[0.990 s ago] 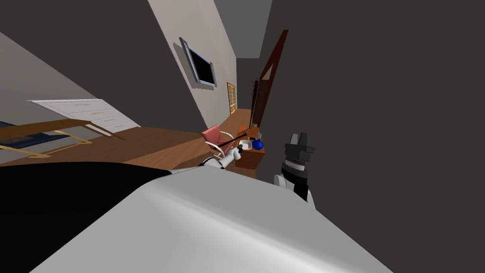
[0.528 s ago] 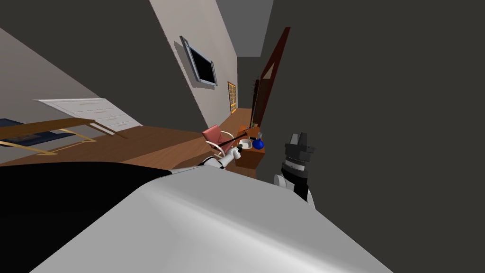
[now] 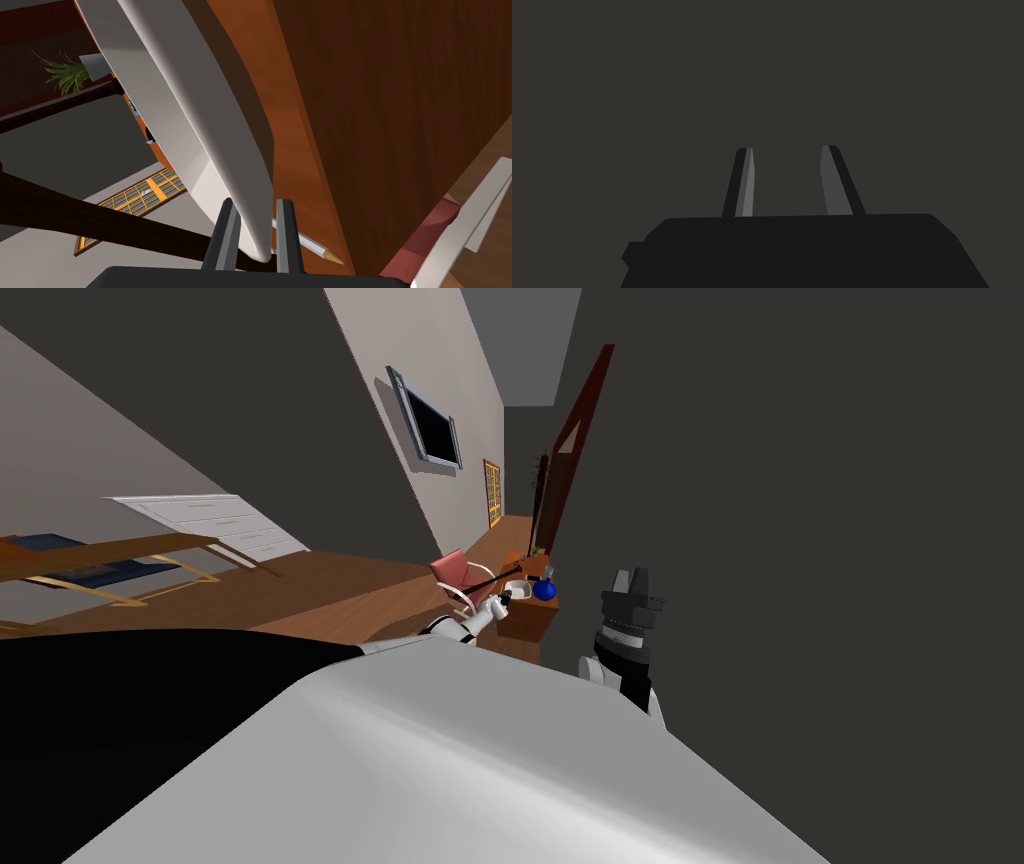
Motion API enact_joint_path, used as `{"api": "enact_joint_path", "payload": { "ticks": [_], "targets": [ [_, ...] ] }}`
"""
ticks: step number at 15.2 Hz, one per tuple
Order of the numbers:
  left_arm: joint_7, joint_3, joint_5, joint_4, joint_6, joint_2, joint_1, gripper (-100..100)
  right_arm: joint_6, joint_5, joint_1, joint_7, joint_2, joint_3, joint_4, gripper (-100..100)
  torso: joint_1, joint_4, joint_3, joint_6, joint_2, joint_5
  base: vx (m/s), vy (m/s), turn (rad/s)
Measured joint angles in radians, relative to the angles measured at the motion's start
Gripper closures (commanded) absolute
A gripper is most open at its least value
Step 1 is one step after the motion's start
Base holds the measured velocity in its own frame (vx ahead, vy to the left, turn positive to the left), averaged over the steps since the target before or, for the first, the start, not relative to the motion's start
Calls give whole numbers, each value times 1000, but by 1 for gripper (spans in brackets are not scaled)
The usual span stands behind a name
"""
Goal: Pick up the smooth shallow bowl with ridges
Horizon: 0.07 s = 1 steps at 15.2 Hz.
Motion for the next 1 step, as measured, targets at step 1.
{"api": "enact_joint_path", "payload": {
  "ticks": [1],
  "targets": [
    [-15, 6, 8, 5, -4, 1, -5, 100, 0, 0, 0, 0, 0, 0, 0, 0, 0, 0, 0, 0, 0, 0, -24, -16, 12]
  ]
}}
